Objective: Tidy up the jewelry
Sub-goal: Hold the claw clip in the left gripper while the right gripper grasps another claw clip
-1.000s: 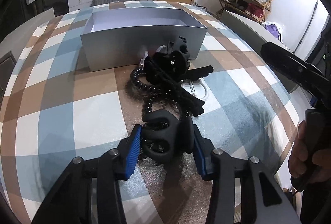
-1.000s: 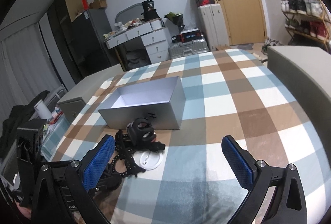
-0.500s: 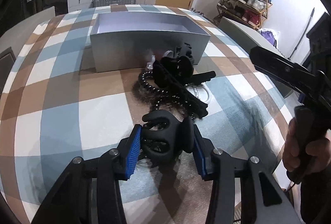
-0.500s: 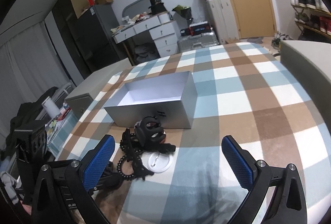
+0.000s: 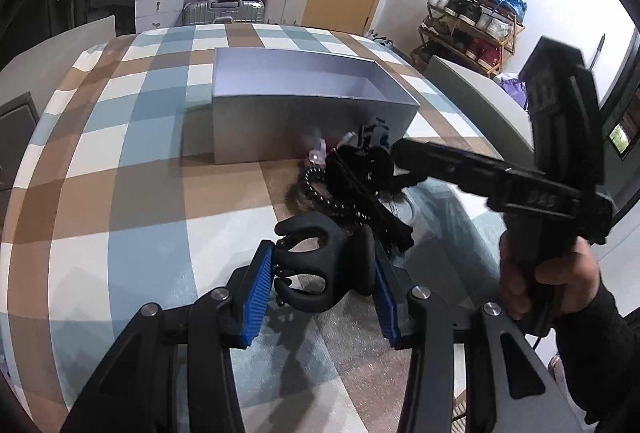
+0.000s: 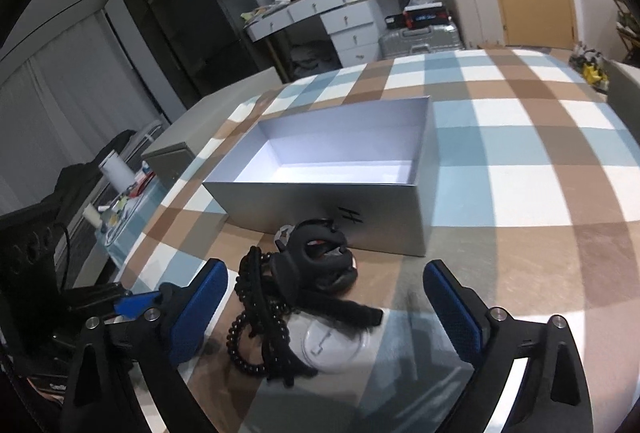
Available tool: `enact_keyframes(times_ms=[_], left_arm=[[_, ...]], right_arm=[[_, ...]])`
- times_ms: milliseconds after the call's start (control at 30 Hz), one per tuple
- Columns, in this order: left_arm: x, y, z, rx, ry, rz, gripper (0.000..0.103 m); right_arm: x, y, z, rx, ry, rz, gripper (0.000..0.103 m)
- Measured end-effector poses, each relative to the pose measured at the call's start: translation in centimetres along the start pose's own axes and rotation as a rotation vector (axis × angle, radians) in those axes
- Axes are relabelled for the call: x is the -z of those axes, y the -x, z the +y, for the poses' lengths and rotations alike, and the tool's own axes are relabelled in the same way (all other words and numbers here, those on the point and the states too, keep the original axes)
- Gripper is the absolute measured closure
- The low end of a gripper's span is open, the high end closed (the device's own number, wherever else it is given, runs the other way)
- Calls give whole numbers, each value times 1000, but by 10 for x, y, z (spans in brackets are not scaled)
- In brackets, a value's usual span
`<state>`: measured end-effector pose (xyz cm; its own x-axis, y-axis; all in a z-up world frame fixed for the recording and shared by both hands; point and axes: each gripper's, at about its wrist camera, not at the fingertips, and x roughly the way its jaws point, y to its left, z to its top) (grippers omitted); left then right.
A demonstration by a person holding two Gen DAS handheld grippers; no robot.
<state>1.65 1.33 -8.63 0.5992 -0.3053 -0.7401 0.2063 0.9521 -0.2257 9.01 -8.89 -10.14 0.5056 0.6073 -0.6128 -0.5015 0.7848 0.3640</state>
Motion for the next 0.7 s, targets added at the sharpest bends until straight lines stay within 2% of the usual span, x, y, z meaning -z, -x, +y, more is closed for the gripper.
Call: enact_keyframes(times_ms=[233, 467, 500, 533, 700], left_arm=[[-7, 0, 6, 3, 8, -4, 63], [-13, 3, 12, 5, 28, -15, 63], [-14, 3, 13, 5, 28, -16, 63], [-14, 3, 13, 2, 29, -17, 63], [-17, 4, 16, 4, 51, -24, 63]], right_arm=[[-6, -17, -1, -29, 5, 37, 15], [-5, -28, -5, -30, -15, 84, 46], [-5, -28, -6, -46, -19, 85, 47], [-4, -28, -6, -64, -21, 83, 53], [-5, -24, -6, -69, -21, 67, 53]])
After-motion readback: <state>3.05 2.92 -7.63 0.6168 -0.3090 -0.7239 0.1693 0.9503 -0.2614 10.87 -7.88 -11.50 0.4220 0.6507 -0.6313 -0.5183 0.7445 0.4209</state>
